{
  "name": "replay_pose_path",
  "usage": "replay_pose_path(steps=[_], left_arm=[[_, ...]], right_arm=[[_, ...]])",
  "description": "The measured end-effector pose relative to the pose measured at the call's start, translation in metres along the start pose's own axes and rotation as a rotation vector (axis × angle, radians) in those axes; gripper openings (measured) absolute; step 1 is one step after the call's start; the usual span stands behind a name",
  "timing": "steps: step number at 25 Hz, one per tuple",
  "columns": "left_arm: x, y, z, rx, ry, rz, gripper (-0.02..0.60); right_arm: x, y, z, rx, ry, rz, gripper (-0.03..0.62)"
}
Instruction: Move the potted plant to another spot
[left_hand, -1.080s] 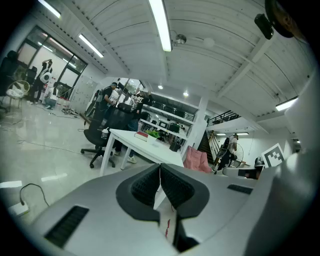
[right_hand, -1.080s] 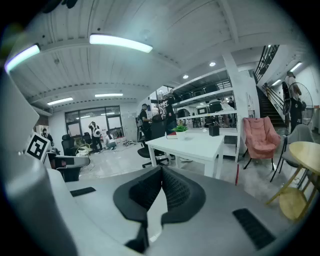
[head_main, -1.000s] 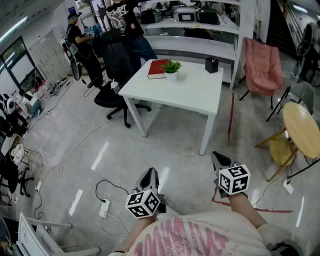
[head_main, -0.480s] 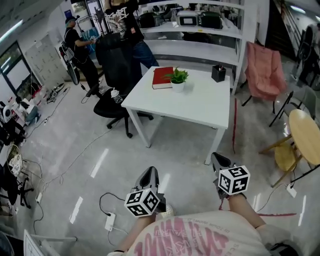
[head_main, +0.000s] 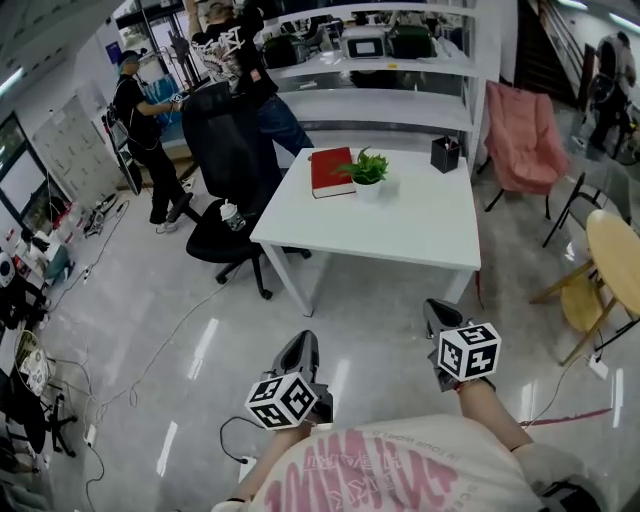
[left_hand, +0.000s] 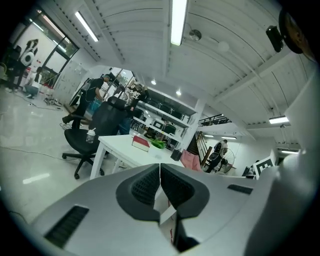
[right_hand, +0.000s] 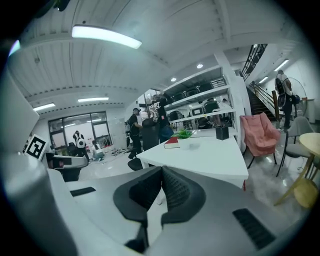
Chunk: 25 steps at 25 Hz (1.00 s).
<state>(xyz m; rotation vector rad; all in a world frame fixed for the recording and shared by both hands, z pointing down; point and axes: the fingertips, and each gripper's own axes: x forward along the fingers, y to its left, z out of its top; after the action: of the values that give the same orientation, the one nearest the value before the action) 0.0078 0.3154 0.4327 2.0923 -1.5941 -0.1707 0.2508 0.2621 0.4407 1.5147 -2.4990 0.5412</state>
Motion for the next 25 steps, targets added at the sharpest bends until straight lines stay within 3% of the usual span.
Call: replay_pose_path(steps=[7, 13, 17, 25], left_arm=[[0.009, 0.049, 0.009, -0.031, 0.027, 0.009, 0.025], [0.023, 0.076, -0.007, -0.083, 0.066, 0.037, 0.025], [0.041, 0.093, -0.004, -0.099, 0.072, 0.062, 0.025], [0.119, 0.119, 0.041, -0.080, 0.034, 0.093, 0.025]], right_arm=[[0.030, 0.009, -0.021, 0.038, 0.054, -0.042, 0.014], [0.063, 0.007, -0.037, 0.063, 0.128, -0.042, 0.014], [0.093, 0.001, -0.029, 0.038, 0.142, -0.031, 0.014], [0.184, -0.037, 0.014, 0.042, 0.124, -0.015, 0.014]])
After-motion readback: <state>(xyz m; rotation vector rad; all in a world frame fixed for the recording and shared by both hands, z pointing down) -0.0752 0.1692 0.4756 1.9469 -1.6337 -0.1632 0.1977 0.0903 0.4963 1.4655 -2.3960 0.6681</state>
